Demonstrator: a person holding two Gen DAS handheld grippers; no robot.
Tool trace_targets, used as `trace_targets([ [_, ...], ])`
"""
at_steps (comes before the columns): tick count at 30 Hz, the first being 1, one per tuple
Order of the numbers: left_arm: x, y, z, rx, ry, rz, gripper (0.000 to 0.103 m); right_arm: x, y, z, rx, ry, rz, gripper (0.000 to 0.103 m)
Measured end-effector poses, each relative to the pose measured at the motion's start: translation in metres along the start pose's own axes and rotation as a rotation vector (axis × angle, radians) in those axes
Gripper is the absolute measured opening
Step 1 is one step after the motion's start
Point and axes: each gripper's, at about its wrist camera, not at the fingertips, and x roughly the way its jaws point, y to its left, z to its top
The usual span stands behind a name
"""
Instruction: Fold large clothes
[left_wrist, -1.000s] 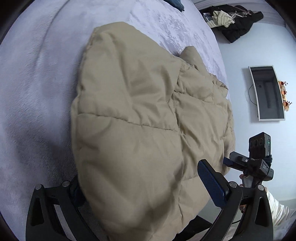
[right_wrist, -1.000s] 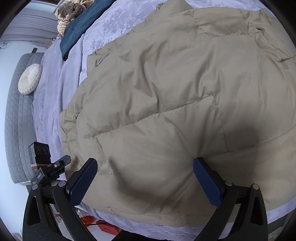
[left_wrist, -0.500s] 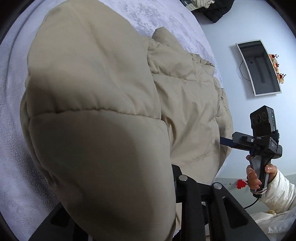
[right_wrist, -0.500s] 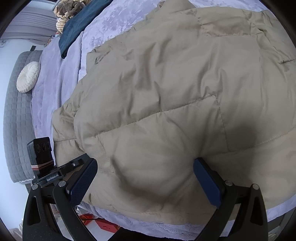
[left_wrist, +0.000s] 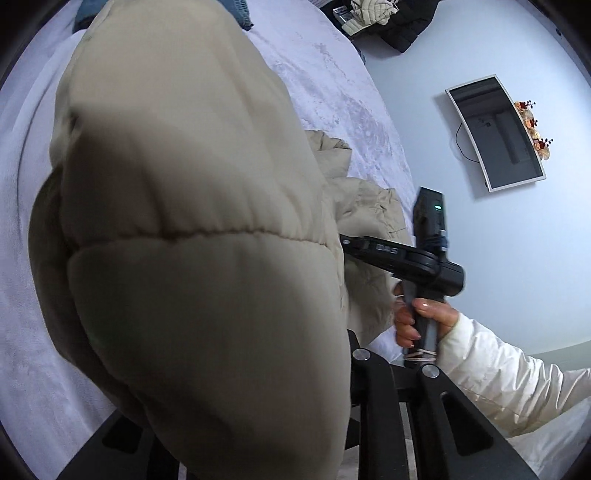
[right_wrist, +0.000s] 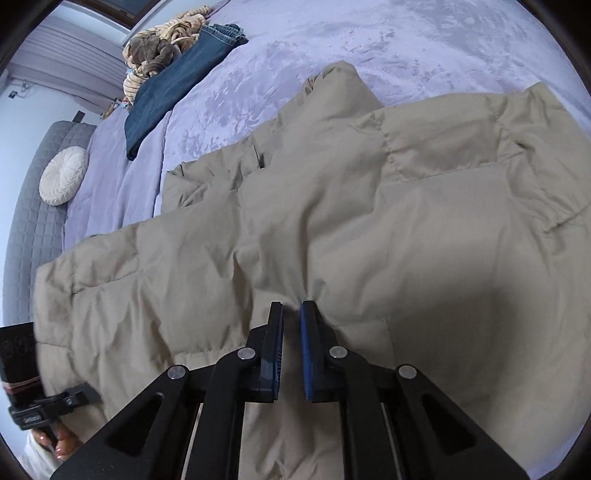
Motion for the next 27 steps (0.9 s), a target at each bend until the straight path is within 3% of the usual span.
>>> trace_targets([
  [9,0.055,-0.131,0.03,0.105,0.049,0.116,0.026,0.042,-0.024,0.02,0.023,0.078,0.117,0.002],
  [12,0.075,-0.156,0.043,0.124,0.073,0.095,0.039,0.037,-0.036,0.026,0.056,0.116,0.178,0.001],
  [13,0.081,-0.162,0.047,0.128,0.085,0.085,0.042,0.028,-0.042,0.028,0.066,0.115,0.192,0.001],
  [15,0.096,-0.172,0.056,0.131,0.119,0.041,0.06,0.003,-0.055,0.029,0.078,0.083,0.213,0.005],
  [20,0.138,-0.186,0.072,0.136,0.189,-0.054,0.062,-0.066,-0.106,0.013,0.135,-0.019,0.21,0.006],
  [23,0.162,-0.189,0.072,0.16,0.216,-0.075,0.062,-0.091,-0.132,-0.003,0.184,-0.056,0.194,0.006],
  [26,0.175,-0.184,0.071,0.199,0.225,-0.058,0.077,-0.108,-0.149,-0.023,0.224,-0.074,0.173,0.006],
  [27,0.179,-0.187,0.071,0.223,0.215,-0.046,0.077,-0.113,-0.153,-0.03,0.23,-0.079,0.161,0.006],
])
